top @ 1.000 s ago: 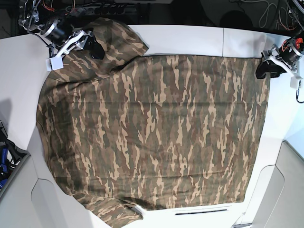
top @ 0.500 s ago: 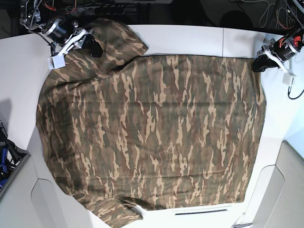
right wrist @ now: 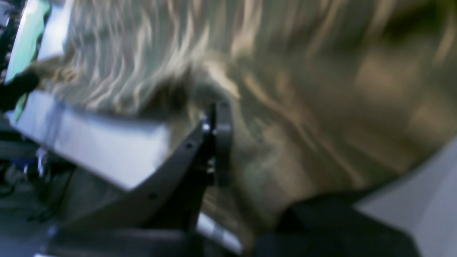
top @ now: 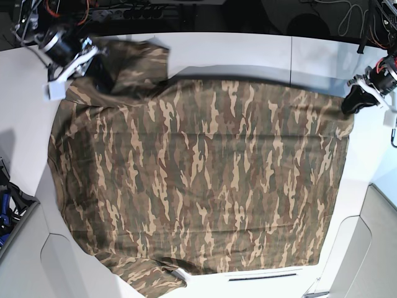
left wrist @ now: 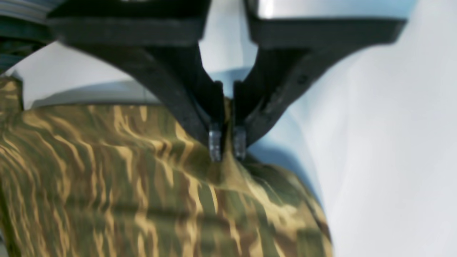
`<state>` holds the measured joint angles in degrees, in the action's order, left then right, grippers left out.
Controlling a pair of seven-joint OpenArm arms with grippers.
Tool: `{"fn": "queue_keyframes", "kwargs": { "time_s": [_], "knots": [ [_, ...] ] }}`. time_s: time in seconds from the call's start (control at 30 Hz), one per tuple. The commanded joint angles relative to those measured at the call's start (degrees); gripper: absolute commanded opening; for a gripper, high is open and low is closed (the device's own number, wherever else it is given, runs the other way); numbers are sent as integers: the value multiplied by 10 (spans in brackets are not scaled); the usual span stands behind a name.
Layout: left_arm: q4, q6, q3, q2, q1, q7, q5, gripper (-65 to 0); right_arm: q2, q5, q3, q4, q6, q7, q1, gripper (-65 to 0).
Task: Fold the T-shirt properly
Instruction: 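Lift the shoulder edge with both grippers and fold it over toward the hem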
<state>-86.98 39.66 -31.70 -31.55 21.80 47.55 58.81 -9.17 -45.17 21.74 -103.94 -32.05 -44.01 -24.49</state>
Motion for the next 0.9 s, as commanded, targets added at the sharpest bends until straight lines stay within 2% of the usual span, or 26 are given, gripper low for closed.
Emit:
{"fn": "queue_keyframes", "kwargs": {
  "time_s": [0.0, 0.17, 0.37, 0.5, 0.57, 0.7, 0.87],
  "knots": [
    [-9, 3, -7, -12, -12, -11, 10, -650, -3, -6, 7, -9, -5, 11, 17, -650],
    [-9, 3, -5, -10, -40, -37, 1, -650, -3, 14, 9, -3, -5, 11, 86, -650],
    [-5, 3, 2, -8, -107, -89, -84, -650, -3, 29, 9, 52, -5, 11, 180, -650],
    [21, 3, 46, -8, -152, -127, -145, -650, -3, 32, 9, 112, -12, 11, 253, -650],
    [43, -12, 71, -8, -176, -152, -186, -650, -3, 43, 8, 145, -12, 12, 289, -650],
    [95, -65, 104, -8, -230, -191, -242, -650, -3, 75, 7, 219, -12, 33, 361, -650],
    [154, -69, 125, -8, -294, -191, -247, -650, -3, 89, 1, 314, -12, 38, 445, -650]
  ]
}}
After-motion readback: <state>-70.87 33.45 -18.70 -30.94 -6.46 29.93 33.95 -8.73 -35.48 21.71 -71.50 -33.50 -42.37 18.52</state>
